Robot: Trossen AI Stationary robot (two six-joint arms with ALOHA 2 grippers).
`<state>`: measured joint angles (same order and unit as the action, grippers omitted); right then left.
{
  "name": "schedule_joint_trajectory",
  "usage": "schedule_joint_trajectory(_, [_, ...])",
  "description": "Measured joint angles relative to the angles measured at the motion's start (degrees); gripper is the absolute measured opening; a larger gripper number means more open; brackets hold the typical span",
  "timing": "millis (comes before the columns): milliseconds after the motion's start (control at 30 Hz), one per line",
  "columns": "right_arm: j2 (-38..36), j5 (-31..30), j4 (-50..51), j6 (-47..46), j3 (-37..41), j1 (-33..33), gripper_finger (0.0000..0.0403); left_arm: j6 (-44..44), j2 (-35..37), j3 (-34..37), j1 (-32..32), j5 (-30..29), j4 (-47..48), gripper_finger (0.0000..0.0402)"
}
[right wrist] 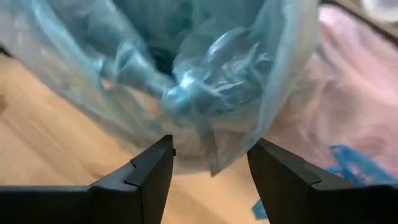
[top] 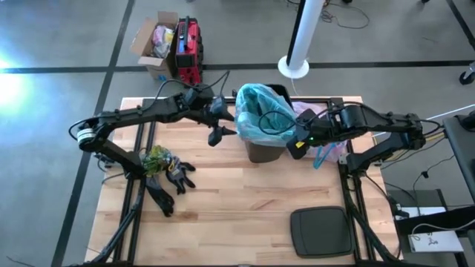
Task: Place trash/remove bag and relplace
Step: Insert the new blue trash bag into the trash bin
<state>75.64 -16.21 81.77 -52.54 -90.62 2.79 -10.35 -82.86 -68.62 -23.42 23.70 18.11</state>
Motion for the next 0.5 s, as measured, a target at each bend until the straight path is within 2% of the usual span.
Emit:
schedule_joint_trajectory(133, [-1.36, -6.16, 2.32, -0.53, -0.01, 0.00, 0.0190, -3.65, 1.60, 0.13, 0.00, -5.81, -2.26, 0.0237])
schedule_joint_trajectory(233, [-1.92, -10.44, 6.45, -2.07, -0.01, -0.04, 0.0190, -3.93, 1.69, 0.88, -0.11, -6.72, -4.02, 0.0243])
schedule_joint_trajectory(500, [-3.26, -11.85, 7.86, -8.29, 2.61, -0.04, 0.0190, -2.60, 1.67, 6.77, -0.30, -6.72, -11.30, 0.0243])
